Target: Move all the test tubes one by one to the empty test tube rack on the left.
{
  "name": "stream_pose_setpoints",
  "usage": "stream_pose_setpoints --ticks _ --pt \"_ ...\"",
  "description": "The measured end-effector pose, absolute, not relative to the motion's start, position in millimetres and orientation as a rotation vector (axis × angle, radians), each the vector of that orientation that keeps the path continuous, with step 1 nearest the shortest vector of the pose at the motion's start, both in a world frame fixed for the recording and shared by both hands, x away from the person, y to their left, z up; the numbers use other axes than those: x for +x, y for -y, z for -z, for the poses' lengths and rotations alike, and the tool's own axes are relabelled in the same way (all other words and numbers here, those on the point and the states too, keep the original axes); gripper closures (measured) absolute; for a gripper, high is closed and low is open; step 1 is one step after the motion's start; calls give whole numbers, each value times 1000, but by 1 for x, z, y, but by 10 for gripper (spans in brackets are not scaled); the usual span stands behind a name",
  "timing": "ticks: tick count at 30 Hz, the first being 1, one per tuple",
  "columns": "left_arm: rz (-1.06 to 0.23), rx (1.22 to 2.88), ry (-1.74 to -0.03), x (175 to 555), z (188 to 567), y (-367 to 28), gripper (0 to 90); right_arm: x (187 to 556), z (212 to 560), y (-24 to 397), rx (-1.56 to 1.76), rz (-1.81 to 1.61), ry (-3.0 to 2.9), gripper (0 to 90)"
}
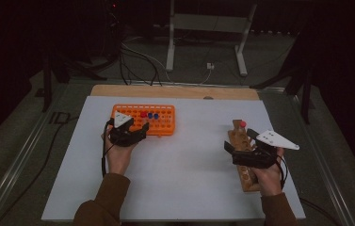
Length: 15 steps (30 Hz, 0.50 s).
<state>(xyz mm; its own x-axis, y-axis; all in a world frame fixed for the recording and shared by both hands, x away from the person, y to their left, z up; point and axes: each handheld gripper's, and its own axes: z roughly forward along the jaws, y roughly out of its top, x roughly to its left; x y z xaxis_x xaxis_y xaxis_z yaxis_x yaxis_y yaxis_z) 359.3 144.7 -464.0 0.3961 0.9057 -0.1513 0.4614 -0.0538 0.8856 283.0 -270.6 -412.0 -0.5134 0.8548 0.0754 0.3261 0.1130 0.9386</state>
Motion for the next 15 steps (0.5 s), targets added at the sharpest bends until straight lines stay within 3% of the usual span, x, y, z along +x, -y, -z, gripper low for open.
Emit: stream_pose_setpoints --ticks 10,15 --pt "-554 1657 -1172 329 454 -149 14 301 400 281 1166 -1354 -1868 4" --pt "-583 1689 -1151 315 457 -150 5 314 399 289 1189 -1298 -1865 40"
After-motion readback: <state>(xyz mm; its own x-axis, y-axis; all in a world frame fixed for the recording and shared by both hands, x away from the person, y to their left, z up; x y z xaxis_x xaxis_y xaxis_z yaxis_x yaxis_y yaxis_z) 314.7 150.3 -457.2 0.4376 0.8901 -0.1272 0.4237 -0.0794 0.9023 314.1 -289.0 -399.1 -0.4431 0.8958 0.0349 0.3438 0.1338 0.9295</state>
